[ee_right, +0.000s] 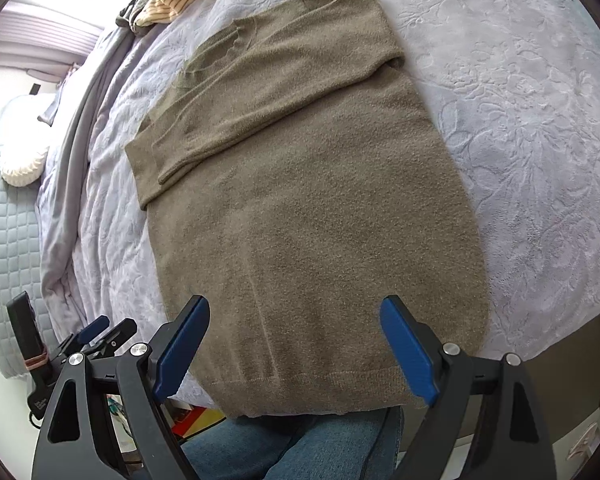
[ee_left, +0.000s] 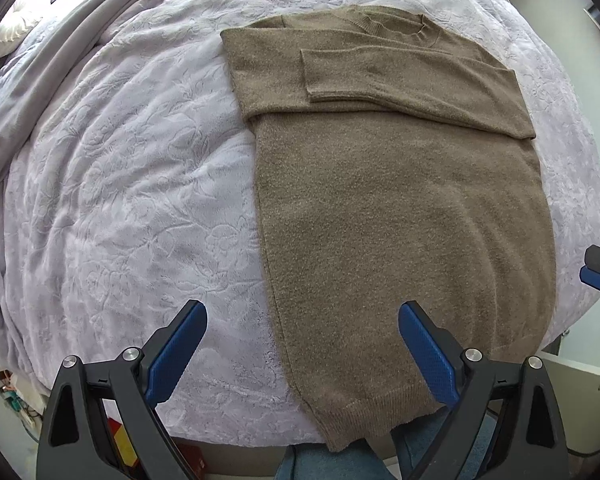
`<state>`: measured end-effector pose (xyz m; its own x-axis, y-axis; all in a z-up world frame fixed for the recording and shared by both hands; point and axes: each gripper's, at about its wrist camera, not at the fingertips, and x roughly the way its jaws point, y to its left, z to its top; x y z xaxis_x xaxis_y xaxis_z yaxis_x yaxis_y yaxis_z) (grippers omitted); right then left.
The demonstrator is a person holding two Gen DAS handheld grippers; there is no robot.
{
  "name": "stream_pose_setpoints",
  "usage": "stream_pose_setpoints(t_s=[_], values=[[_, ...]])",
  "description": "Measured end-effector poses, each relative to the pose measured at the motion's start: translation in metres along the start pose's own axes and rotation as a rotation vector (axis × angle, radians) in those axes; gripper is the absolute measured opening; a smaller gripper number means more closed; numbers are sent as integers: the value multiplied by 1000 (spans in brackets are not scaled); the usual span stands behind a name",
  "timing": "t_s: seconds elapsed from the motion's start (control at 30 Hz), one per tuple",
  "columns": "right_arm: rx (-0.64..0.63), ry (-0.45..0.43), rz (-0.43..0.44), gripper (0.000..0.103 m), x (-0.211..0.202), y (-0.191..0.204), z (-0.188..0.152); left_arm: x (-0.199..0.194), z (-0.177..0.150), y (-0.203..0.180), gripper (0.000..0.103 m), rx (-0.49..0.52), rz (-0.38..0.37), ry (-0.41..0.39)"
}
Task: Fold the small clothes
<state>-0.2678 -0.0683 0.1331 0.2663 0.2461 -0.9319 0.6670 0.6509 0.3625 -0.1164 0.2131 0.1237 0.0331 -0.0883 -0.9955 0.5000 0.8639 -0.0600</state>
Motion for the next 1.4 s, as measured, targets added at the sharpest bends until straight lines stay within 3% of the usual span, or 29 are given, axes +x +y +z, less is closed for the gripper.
stream_pose_setpoints(t_s=[0.83,1.07,1.3,1.4], values=[[16,131,-1,89,43,-41,3,33,-11,-12,97,17,42,111],[9,153,-8,89,48,-60,3,51,-23,-9,97,28,-31,153],[28,176,-114,90,51,-109,-2,85,-46,1,97,59,-78,244],[42,217,-111,90,60,-132,-11,98,-58,-4,97,79,-115,286]])
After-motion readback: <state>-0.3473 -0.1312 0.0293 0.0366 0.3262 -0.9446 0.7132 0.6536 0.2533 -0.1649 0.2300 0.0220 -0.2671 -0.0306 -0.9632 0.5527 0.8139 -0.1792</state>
